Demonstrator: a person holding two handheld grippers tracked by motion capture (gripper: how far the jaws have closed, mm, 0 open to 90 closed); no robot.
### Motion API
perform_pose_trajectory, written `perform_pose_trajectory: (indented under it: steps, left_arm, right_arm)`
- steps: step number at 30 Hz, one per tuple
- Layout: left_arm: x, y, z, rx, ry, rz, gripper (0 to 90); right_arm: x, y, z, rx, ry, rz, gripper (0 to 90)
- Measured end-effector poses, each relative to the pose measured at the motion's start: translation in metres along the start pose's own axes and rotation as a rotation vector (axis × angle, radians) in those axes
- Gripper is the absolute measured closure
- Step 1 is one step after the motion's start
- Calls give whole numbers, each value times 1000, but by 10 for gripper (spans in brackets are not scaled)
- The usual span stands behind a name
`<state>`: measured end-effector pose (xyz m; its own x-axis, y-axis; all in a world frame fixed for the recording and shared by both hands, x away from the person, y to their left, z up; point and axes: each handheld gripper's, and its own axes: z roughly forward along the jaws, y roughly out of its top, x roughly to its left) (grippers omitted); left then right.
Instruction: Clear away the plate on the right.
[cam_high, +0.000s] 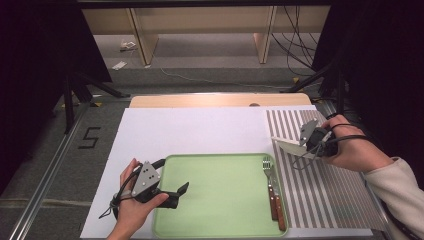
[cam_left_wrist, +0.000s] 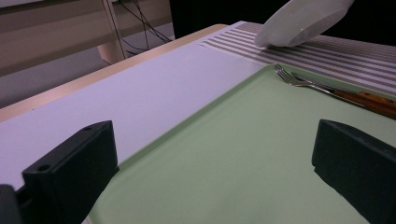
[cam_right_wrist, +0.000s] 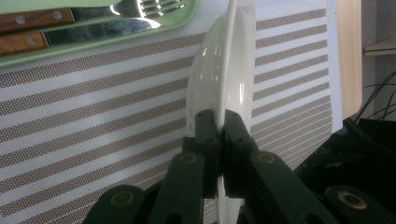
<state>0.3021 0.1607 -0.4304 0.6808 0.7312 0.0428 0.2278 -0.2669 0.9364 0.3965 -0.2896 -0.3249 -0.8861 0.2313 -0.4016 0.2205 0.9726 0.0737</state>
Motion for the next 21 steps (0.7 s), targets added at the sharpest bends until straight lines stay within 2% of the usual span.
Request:
perform_pose_trajectory:
  steps: [12, 14, 18, 21]
  left_arm:
    - [0, 0, 1, 1, 1, -3, 0]
    - [0, 0, 1, 2, -1, -5, 0]
    - [0, 0, 1, 1, 0, -6, 0]
    - [0, 0, 1, 1, 0, -7, 0]
  right_arm:
    - [-17, 2, -11, -37, 88, 86, 877]
    - [-18, 1, -13, -43, 103, 119, 878]
    - [-19, 3, -19, -40, 111, 120, 877]
    - [-18, 4, -24, -57, 116, 114, 878]
